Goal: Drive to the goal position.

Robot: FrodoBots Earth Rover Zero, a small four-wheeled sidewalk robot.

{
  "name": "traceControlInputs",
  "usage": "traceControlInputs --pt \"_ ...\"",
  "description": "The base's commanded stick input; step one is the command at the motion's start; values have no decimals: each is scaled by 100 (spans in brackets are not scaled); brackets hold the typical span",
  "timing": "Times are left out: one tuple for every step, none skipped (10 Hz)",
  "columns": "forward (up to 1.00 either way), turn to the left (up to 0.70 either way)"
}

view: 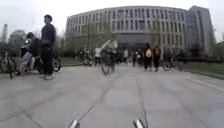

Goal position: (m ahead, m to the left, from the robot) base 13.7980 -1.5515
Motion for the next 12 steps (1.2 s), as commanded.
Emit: traceControlInputs --pt "11 0" --pt "5 0" --pt "4 0" --pt "4 0" --pt "5 0" --pt "11 0" --pt "16 0" --pt "22 0" --pt "43 0" --pt "73 0" --pt "78 0" --pt "83 0"
